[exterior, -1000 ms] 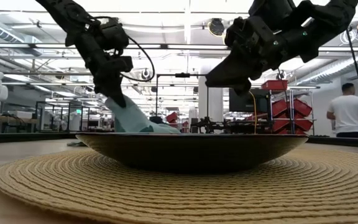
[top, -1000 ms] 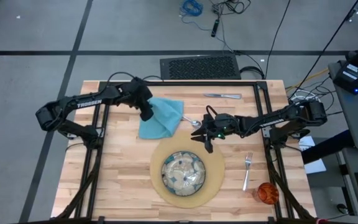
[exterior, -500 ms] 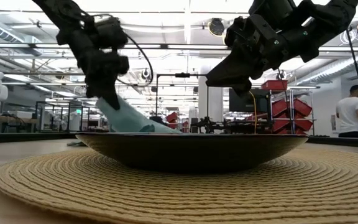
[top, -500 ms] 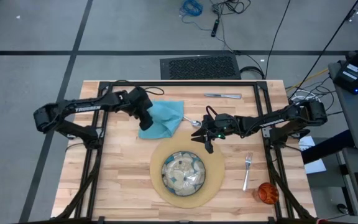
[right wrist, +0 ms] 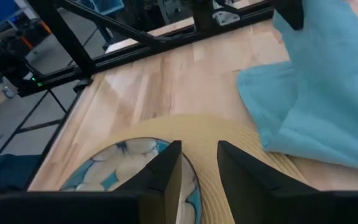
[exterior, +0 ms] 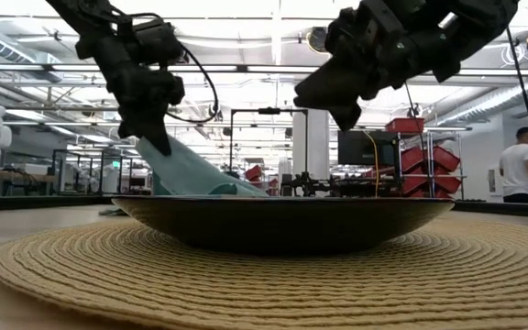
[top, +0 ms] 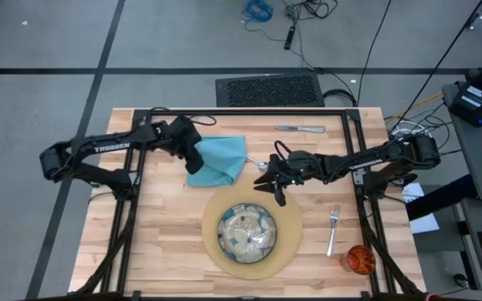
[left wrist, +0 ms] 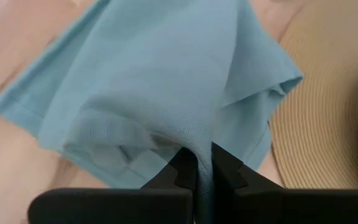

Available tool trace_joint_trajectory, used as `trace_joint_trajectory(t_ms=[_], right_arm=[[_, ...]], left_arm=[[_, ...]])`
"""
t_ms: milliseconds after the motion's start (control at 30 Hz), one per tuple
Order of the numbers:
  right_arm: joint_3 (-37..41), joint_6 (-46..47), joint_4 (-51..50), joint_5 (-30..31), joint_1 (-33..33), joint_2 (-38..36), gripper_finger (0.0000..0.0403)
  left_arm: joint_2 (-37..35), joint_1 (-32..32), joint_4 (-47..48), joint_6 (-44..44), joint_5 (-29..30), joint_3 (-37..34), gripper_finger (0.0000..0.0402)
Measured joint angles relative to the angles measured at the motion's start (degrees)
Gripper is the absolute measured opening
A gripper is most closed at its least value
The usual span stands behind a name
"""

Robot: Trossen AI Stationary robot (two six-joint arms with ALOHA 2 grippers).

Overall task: Set table place
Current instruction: Fold the blue napkin

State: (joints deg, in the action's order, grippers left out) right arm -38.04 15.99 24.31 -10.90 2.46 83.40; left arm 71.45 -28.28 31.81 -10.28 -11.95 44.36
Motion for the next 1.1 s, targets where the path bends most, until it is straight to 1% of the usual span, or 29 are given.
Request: trace_joint_trajectory(t_ms=[133,300,467,500,633,667,700,800,967,1033,1100], right_arm=[[-1.2,0.2,-1.3,0.2,0.0,2.8,0.0109],[-4.0,1.2,-1.4,0.1,0.0,8.7,0.0126],[-10.3,0.7,-2.2,0.0,-0.1,14.4,0.0138],[-11.8,0.7,-2.9,-0.7,-0.1,15.8,0.0139],[-17.5,0.4,-4.1,-8.3,-0.1,21.0,0.0144],[-19.0,0.2,-5.4,-8.5,-0.1,21.8,0.0144],[-20.6,-0.4,-8.0,-6.8,-0.2,22.3,0.0144],[-25.8,-3.2,-20.2,4.6,-0.8,23.7,0.0144],[-35.5,-6.8,-30.5,18.5,-4.2,26.8,0.0146],[-38.8,-8.4,-32.9,20.7,-5.4,29.0,0.0148],[-42.0,-8.5,-34.6,21.4,-5.9,31.5,0.0149]], left_arm=[[0.6,0.9,-0.2,-0.6,-0.3,-0.4,0.0],[0.6,1.0,-1.1,-1.5,-0.3,-3.7,0.0],[0.6,1.0,-3.7,-2.9,-0.7,-4.8,0.0],[0.6,1.0,-4.4,-3.0,-1.4,-4.8,0.0],[0.6,1.0,-5.2,-3.0,-2.2,-4.8,0.0],[0.6,1.0,-5.3,-2.9,-2.2,-4.9,0.0],[0.6,1.0,-5.6,-2.9,-2.2,-4.9,0.0],[0.6,1.0,-6.0,-2.5,-2.2,-4.9,0.0],[0.6,1.0,-6.0,-1.4,-2.2,-4.9,0.0],[0.6,1.0,-6.0,-1.2,-2.2,-4.9,0.0],[0.6,1.0,-5.8,-1.0,-2.2,-4.9,0.0]])
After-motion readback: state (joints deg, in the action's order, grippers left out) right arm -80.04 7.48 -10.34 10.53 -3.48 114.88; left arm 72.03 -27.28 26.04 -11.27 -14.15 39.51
